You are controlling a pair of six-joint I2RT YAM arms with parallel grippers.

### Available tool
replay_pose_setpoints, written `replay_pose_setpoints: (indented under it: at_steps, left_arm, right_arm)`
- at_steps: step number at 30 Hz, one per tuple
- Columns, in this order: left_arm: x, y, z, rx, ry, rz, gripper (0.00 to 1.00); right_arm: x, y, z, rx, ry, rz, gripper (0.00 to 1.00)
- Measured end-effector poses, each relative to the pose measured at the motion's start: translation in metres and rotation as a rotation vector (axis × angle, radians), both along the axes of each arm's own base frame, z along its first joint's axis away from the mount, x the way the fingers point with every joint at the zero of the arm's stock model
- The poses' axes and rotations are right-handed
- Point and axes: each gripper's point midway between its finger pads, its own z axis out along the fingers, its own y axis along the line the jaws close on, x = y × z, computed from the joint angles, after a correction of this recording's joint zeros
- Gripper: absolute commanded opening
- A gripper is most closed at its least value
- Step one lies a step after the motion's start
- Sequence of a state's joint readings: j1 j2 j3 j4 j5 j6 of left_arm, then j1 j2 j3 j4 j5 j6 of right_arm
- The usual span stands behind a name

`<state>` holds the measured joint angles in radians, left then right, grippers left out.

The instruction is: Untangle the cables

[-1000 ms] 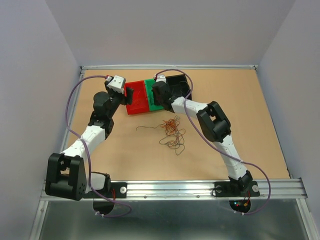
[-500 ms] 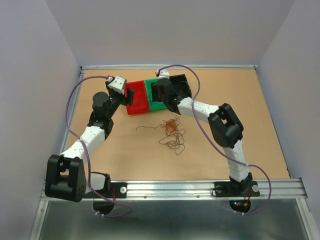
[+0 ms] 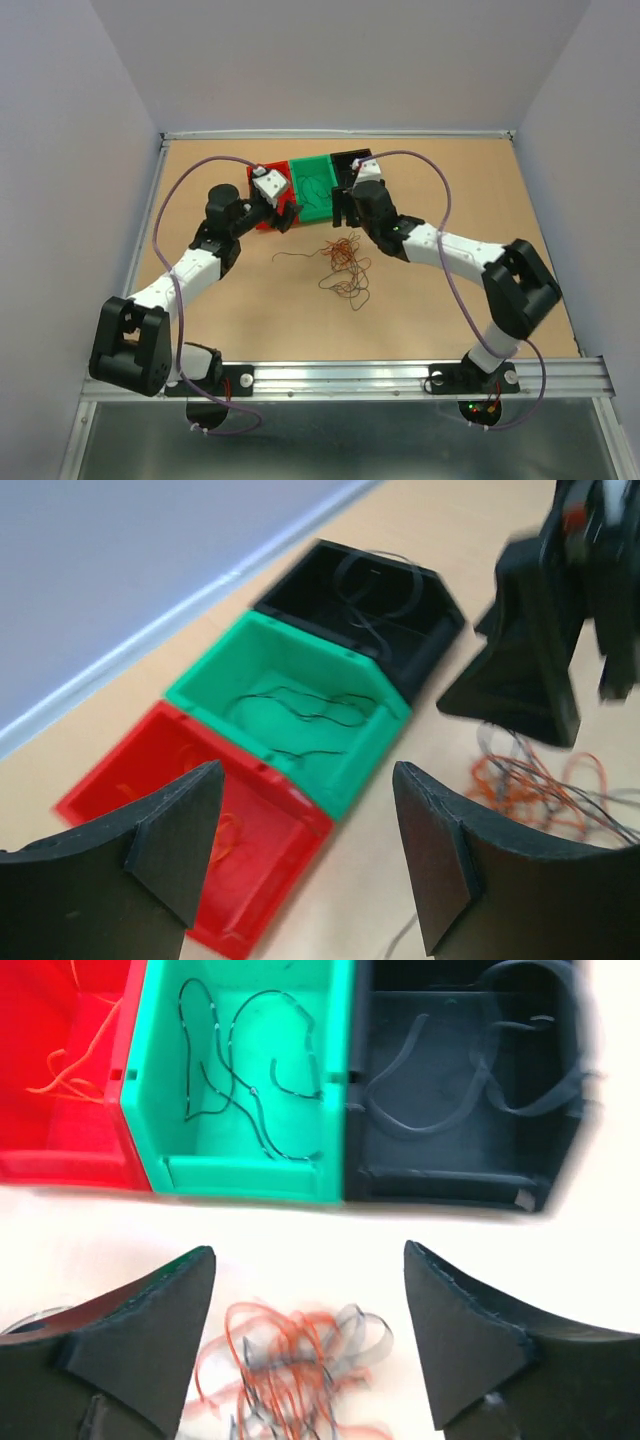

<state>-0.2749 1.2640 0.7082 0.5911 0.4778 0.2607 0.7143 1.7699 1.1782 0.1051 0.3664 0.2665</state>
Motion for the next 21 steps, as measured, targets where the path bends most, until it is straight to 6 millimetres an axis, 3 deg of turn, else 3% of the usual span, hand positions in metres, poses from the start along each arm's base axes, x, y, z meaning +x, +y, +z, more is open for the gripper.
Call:
replay_pose_setpoints:
  at_steps: [6, 11, 15, 19, 21]
  left_arm:
    - [-0.047, -0.064, -0.041, 0.166, 0.042, -0.294, 0.93]
    - [-0.081, -0.096, -0.057, 0.269, 0.012, -0.449, 0.90]
    - [-0.080, -0.106, -0.078, 0.335, 0.049, -0.493, 0.87]
    - [-0.074, -0.113, -0.106, 0.401, 0.119, -0.506, 0.82]
    - [-0.072, -0.114, -0.118, 0.425, 0.149, -0.505, 0.75]
  right_arm:
    - [-0.041, -0.054, 0.043, 0.067, -0.093, -0.081, 0.91]
    - [-0.054, -0.084, 0.043, 0.074, -0.109, -0.146, 0.92]
    - [-0.058, -0.096, 0.035, 0.060, -0.099, -0.176, 0.92]
    - [-0.061, -0.100, 0.040, 0.072, -0.109, -0.182, 0.93]
    - [-0.062, -0.101, 0.043, 0.079, -0.116, -0.182, 0.93]
